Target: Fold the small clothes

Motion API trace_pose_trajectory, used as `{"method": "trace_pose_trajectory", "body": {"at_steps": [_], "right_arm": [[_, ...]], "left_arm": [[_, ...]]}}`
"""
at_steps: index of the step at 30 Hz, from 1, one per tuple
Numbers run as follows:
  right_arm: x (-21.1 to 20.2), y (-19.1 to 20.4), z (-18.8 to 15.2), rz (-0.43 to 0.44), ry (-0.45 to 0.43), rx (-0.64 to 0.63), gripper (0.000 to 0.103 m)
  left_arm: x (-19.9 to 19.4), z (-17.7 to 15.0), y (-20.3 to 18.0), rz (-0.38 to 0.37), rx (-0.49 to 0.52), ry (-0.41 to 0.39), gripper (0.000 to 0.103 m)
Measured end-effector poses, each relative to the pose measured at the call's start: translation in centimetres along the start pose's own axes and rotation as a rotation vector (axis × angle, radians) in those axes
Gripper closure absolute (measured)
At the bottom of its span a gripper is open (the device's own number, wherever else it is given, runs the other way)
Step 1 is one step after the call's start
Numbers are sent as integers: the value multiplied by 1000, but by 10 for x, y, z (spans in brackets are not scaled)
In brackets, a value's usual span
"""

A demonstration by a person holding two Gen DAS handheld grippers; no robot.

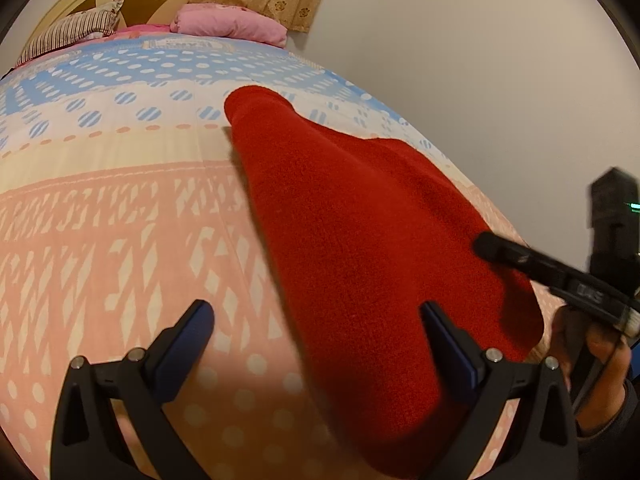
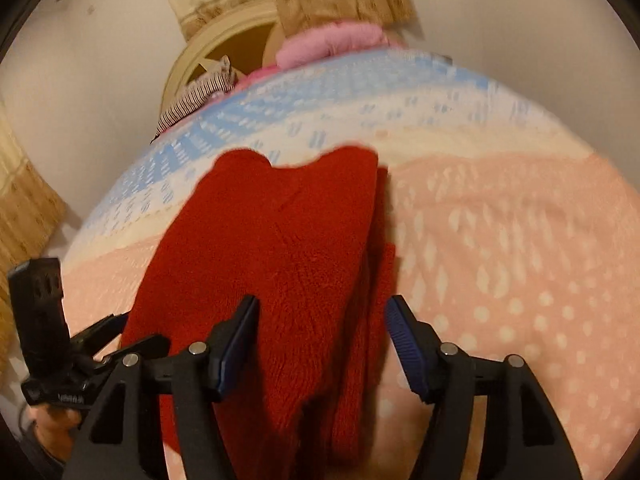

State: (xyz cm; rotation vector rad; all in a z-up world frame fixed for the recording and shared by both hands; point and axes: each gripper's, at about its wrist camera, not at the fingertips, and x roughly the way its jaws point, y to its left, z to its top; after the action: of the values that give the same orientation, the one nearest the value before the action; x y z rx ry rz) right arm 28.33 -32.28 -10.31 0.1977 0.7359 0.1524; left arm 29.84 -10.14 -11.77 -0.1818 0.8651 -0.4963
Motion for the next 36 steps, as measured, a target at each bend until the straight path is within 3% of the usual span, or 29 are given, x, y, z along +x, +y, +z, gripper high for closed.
{"method": "trace_pose_trajectory", "body": {"at_steps": [3,5,7,10,13,22,25,28,31,36], "right_arm": [[-24,24,6,-16,-107,-70,37],[-34,43,11,39,-154,-108,37],[-30,55,14,122,-129,-127,37],[-8,64,11,155,-63,-135,37],[22,48,-3,195,41,-76,37],[19,38,-14,241,10,-89,37],[6,30,-7,255,-59,-68,37],[0,12,3,215,-93,-17,37],[13,-18,13,180,-42,94,36],[48,-56,19,245,71,248,36]], "left_arm": [[0,0,1,2,1,1,0],[1,1,0,6,4,2,0],[2,1,-1,10,7,3,0],[2,1,-1,13,9,3,0],[3,1,-1,16,12,5,0],[7,3,-6,46,34,17,0],[8,3,-6,45,28,17,0],[10,5,-7,46,28,21,0],[11,6,-7,46,29,22,0],[12,7,-7,41,24,23,0]]}}
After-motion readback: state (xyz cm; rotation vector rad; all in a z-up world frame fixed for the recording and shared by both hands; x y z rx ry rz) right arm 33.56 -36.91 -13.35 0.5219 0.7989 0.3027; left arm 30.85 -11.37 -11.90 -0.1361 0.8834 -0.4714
